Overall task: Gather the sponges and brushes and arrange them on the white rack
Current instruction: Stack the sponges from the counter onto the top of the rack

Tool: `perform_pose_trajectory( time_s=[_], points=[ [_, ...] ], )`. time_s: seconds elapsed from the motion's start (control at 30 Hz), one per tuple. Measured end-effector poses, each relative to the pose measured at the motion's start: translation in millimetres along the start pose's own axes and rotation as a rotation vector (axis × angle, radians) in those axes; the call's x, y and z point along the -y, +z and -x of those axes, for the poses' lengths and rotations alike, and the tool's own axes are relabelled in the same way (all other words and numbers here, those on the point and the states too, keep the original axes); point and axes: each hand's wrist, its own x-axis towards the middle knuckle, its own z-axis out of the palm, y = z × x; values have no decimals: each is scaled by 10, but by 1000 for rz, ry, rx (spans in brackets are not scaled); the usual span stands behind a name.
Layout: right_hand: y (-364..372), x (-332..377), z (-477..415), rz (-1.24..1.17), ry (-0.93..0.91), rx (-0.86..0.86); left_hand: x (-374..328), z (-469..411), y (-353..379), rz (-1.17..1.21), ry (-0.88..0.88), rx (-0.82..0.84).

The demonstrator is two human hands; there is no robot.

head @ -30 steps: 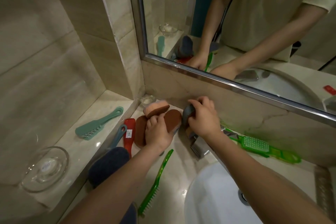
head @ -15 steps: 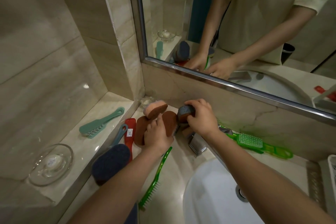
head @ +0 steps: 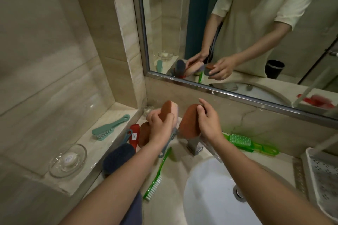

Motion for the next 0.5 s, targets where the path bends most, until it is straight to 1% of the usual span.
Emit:
perform_pose_trajectory(
  time_s=[0.07,0.13,0.27,0.37,0.5],
  points=[
    [-130,41,99,-127,71,-82,-129,179,92,127,4,75],
    [-293,79,190,-229,139,-159,-234,351,209,236,-36,144],
    [-687,126,343,-333,247,-297,-424,690,461,343,-89,267],
    [-994,228,469,-378,259,-424,-598,925,652,395,-132,304],
    [-1415,363,621,-406,194,-472,-863,1235,915,421,-132,317]
  ],
)
